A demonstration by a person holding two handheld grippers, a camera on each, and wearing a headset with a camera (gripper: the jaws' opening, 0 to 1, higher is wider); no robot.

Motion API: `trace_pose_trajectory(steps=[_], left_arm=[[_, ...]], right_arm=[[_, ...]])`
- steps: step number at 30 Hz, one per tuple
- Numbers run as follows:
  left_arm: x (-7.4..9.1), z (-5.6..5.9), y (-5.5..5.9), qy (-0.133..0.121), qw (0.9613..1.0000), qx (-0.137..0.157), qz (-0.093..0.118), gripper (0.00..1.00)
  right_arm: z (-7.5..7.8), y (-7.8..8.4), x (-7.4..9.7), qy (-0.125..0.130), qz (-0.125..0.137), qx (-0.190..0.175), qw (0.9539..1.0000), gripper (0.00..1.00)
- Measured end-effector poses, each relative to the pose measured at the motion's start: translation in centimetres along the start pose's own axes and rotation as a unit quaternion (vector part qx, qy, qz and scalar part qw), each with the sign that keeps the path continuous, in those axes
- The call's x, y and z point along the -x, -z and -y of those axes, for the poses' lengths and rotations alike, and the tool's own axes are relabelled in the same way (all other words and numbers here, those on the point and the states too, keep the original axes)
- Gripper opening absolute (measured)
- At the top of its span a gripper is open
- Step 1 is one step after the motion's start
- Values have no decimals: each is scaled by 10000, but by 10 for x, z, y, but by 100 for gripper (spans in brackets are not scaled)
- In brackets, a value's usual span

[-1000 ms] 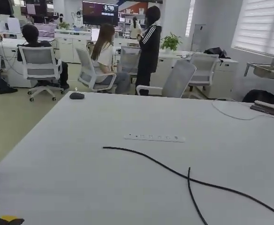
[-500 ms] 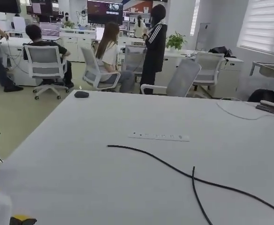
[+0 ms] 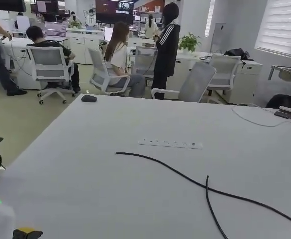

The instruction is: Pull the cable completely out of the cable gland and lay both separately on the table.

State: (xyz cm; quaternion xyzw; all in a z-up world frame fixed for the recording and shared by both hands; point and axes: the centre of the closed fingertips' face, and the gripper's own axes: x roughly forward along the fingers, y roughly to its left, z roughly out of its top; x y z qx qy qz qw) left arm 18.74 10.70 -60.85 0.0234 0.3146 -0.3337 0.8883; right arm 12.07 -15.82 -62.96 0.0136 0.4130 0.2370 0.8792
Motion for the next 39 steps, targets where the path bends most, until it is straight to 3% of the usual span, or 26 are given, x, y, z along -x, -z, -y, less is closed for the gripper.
trace_pose_trajectory(steps=[20,27,31,39], left_arm=[[1,-1,0,-2,10000,-68,-43,75],[11,-3,-20,-77,9997,-164,148,75],[10,-3,-22,-88,9996,-198,175,75],[10,-4,-20,-122,9996,-197,145,75]], right_arm=[[0,1,1,-62,-45,13,10000,54],[5,-31,22,-15,377,73,9993,53],[6,-42,29,19,493,133,9987,54],[4,-39,27,-26,421,188,9989,54]])
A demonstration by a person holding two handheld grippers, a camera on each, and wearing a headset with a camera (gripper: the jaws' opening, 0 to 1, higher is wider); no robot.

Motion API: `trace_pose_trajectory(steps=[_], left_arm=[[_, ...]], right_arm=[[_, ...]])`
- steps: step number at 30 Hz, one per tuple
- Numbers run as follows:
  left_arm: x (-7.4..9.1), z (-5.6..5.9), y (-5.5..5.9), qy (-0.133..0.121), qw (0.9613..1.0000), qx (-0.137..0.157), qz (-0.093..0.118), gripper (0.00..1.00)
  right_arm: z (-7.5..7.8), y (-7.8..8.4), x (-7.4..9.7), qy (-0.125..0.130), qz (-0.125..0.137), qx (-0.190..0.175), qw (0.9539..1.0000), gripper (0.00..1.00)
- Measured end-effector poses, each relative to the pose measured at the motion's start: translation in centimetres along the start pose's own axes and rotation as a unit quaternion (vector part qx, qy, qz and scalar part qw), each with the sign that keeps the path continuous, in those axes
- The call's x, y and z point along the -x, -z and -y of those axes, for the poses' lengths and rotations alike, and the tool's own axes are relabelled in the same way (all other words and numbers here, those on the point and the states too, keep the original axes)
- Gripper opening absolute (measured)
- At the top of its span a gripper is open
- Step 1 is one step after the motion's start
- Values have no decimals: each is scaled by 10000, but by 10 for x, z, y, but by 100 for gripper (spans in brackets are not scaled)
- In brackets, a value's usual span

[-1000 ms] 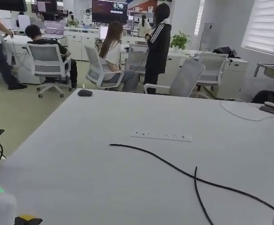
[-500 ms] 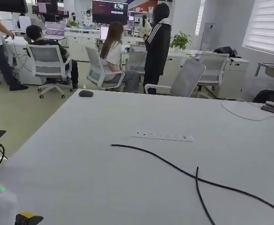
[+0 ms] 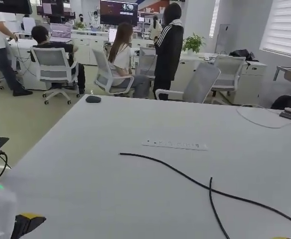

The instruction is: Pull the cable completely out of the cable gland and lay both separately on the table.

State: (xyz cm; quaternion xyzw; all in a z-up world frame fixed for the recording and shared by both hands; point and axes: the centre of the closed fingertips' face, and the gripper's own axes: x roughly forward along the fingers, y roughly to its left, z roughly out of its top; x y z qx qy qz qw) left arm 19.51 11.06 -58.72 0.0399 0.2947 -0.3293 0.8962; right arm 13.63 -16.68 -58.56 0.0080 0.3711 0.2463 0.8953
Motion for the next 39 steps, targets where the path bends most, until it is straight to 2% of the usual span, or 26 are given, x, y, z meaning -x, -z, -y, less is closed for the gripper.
trace_pose_trajectory(steps=[9,39], left_arm=[[2,-3,2,-41,10000,30,-17,75],[3,-1,2,-24,10000,35,-26,75]], right_arm=[[-2,3,-1,-31,-59,12,10000,54],[-3,2,-1,-41,-122,113,9999,53]])
